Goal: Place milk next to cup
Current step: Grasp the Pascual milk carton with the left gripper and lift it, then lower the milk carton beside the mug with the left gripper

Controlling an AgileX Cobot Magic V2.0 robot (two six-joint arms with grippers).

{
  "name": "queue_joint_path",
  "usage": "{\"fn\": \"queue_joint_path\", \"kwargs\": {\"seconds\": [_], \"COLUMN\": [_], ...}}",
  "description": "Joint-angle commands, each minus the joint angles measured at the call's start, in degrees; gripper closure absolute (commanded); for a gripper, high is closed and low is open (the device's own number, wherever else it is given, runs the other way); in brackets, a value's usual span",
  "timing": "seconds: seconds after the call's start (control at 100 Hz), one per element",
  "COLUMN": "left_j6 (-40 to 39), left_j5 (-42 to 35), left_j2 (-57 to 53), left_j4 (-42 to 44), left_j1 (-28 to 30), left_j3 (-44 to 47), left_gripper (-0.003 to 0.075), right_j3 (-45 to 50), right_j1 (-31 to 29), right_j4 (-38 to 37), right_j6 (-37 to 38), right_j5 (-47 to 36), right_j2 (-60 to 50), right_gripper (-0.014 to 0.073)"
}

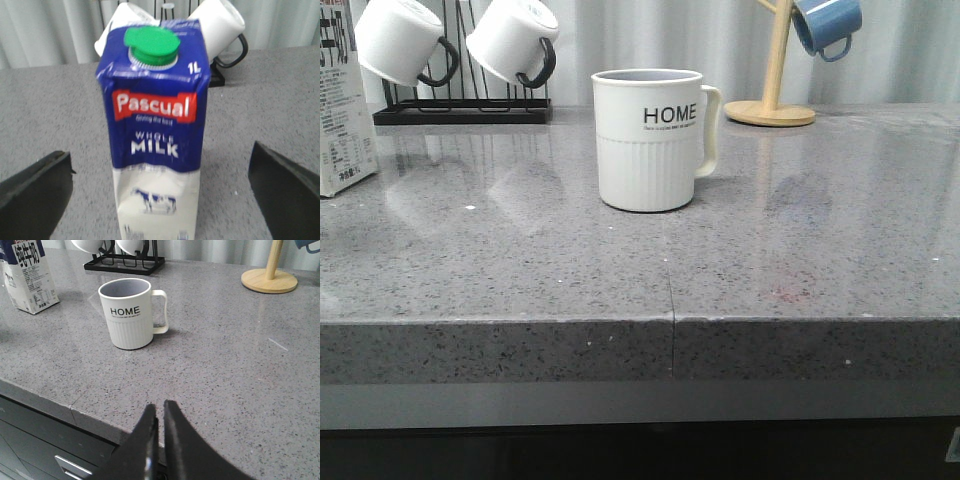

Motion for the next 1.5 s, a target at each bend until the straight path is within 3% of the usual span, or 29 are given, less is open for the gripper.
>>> {"fn": "queue_joint_path", "kwargs": {"seconds": [0.0, 0.4, 0.5, 0.61, 0.71, 0.89, 1.09, 1.49], "left_j6": [-0.04, -0.04, -0.04, -0.04, -0.04, -0.04, 0.65, 0.65], "left_j5": [-5.81, -12.78, -14.5, -14.78, -15.28, -14.46, -14.46, -15.55], "left_j2": [2.24, 16.53, 17.96, 18.19, 17.26, 13.05, 10.61, 21.77], "left_j4": [-0.48, -3.36, -4.65, -4.74, -4.74, -4.86, -4.55, -5.66], "left_j1": [-0.43, 0.29, 0.38, 0.38, 0.26, -1.87, -9.46, -21.33], "left_j3": [-4.08, -10.29, -10.29, -10.29, -10.29, -10.29, -10.29, -17.78], "left_gripper": [0.0051, 0.0067, 0.0181, 0.0399, 0.0507, 0.051, 0.0507, 0.0477], "right_j3": [-1.54, -1.54, -1.54, -1.54, -1.54, -1.54, -1.54, -1.54], "right_j1": [-0.13, -0.13, -0.13, -0.13, -0.13, -0.13, -0.13, -0.13], "right_j4": [-0.36, -0.36, -0.36, -0.36, -0.36, -0.36, -0.36, -0.36], "right_j6": [-0.05, -0.05, -0.05, -0.05, -0.05, -0.05, -0.05, -0.05], "right_j5": [-4.05, -3.93, -3.93, -3.93, -3.91, -3.91, -3.91, -3.91], "right_j2": [0.59, 0.59, 0.59, 0.59, 0.59, 0.59, 0.59, 0.59], "right_gripper": [0.0545, 0.0545, 0.0545, 0.0545, 0.0545, 0.0545, 0.0545, 0.0545]}}
